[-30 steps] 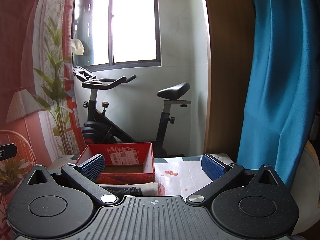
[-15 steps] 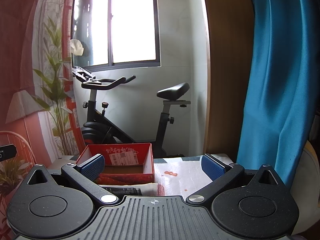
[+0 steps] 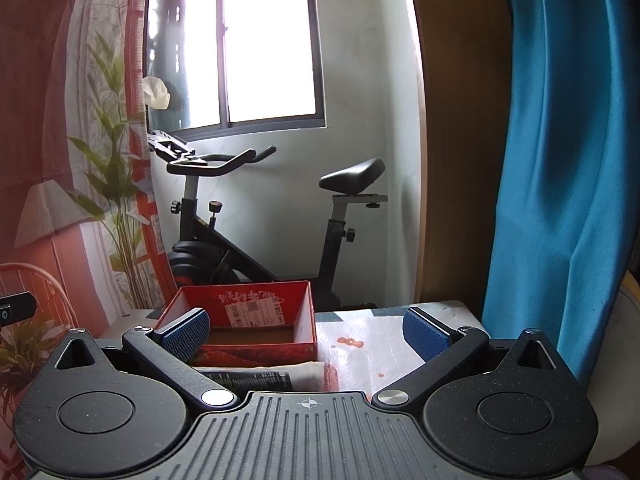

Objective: Organize soft objects

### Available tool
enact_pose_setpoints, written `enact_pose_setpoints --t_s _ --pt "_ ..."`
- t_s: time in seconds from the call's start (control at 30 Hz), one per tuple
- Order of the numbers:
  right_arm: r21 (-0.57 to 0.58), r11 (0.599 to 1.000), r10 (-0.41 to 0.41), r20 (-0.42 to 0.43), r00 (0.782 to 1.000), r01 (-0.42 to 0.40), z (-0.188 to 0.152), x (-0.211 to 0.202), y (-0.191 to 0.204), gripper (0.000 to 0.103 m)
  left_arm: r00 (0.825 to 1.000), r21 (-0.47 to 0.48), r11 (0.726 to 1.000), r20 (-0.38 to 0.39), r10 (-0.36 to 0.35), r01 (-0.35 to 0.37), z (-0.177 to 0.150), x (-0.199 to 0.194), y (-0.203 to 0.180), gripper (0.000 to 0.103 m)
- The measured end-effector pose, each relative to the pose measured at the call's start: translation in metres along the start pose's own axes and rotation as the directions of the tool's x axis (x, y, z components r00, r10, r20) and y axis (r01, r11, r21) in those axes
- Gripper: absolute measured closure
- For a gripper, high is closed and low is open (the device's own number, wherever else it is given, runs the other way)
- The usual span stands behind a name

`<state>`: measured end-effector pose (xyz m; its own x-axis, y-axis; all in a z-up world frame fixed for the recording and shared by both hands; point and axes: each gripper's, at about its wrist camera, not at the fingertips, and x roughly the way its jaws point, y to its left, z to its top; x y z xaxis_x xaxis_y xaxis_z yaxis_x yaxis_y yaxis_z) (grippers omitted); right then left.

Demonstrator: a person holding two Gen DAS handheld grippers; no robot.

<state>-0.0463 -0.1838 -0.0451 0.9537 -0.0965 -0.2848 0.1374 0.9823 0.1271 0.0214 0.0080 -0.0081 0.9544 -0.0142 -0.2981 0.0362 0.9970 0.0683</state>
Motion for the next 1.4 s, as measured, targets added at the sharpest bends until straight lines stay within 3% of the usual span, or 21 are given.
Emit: enact_pose_setpoints --t_s 0.4,0.63,0.83,0.97,1.13,1.4 --pt "0.033 0.994 0.101 -0.063 0.993 -0.100 -0.048 0.061 -0.003 0.000 0.996 -0.046 0.998 -0.077 -0.047 0.044 -0.041 0.056 0.019 0.000" --pt "0.074 0.993 0.105 -0.158 0.982 -0.095 -0.074 0.103 -0.003 0.000 0.990 -0.043 0.999 -0.138 -0.006 0.000 -0.079 0.097 0.034 0.000" --pt "0.075 0.979 0.199 -0.130 0.971 -0.191 -0.098 0.126 0.007 0.000 0.982 -0.084 0.996 -0.187 -0.006 -0.010 -0.107 0.124 0.046 0.000" --pt "0.053 0.968 0.250 -0.180 0.951 -0.245 -0.114 0.146 0.014 0.000 0.978 -0.102 0.995 -0.207 -0.016 -0.005 -0.122 0.135 0.049 0.000" --pt "0.044 0.973 0.231 -0.234 0.944 -0.227 -0.139 0.166 0.017 0.000 0.971 -0.170 0.985 -0.234 -0.044 0.003 -0.138 0.147 0.056 0.000" --pt "0.002 0.981 0.189 -0.261 0.947 -0.196 -0.179 0.173 0.028 0.000 0.961 -0.132 0.991 -0.272 -0.045 0.009 -0.160 0.160 0.050 0.000"
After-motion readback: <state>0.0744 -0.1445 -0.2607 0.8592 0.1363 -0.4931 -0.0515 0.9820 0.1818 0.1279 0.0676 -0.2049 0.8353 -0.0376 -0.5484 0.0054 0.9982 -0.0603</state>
